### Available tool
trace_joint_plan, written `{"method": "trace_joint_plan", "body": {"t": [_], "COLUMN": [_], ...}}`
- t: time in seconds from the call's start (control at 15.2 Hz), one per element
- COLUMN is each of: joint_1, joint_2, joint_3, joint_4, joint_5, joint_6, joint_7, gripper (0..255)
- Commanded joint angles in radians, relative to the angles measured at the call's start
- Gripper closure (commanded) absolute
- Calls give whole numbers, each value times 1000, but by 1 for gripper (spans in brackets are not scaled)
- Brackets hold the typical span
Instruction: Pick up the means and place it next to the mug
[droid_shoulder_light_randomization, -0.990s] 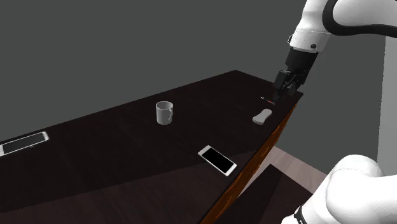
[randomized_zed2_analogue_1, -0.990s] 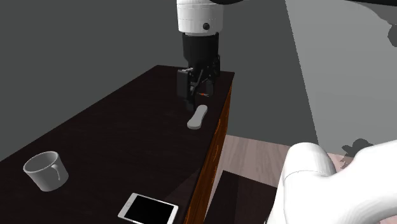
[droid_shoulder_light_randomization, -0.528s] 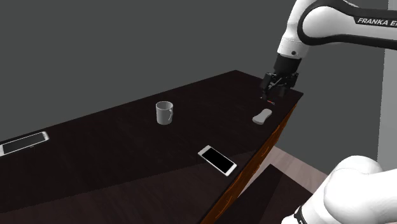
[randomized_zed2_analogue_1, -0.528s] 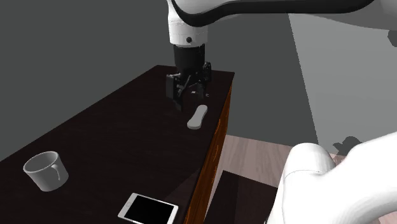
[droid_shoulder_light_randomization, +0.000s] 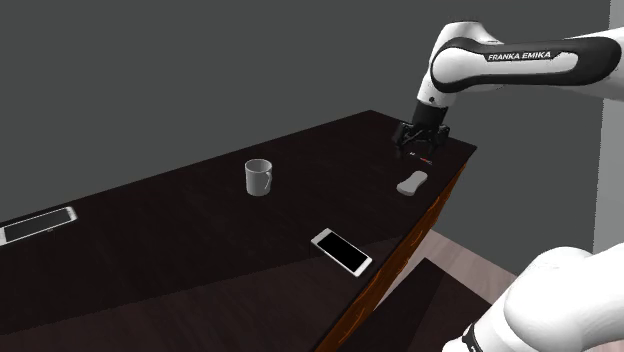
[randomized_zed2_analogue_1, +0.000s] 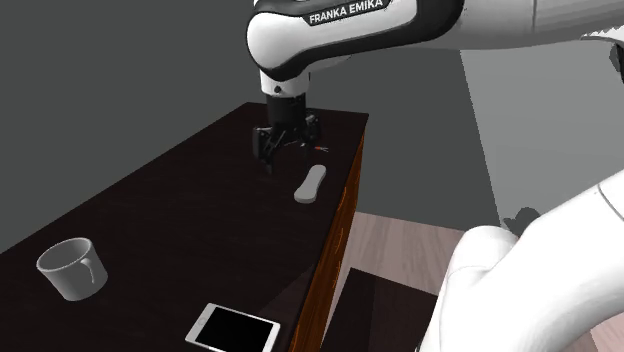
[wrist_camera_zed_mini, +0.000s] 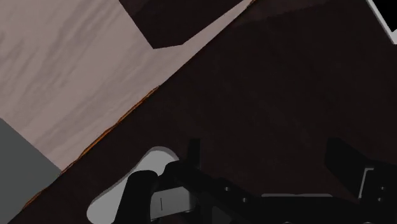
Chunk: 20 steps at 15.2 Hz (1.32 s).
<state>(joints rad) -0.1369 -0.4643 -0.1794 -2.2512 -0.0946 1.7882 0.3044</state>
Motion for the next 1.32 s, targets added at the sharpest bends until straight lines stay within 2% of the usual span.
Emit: {"method": "trace_joint_plan", "body": {"t": [0.0, 0.66, 1.25], "joint_1": [-18, -103, -189], "joint_2": [59, 349, 605], "joint_3": [-18, -122, -206], "joint_4": [18, 126, 254], "joint_5": [4, 60, 174], "joint_6": [44, 227, 340], "joint_7": [31, 148, 216], "gripper": [0, 0, 0]}}
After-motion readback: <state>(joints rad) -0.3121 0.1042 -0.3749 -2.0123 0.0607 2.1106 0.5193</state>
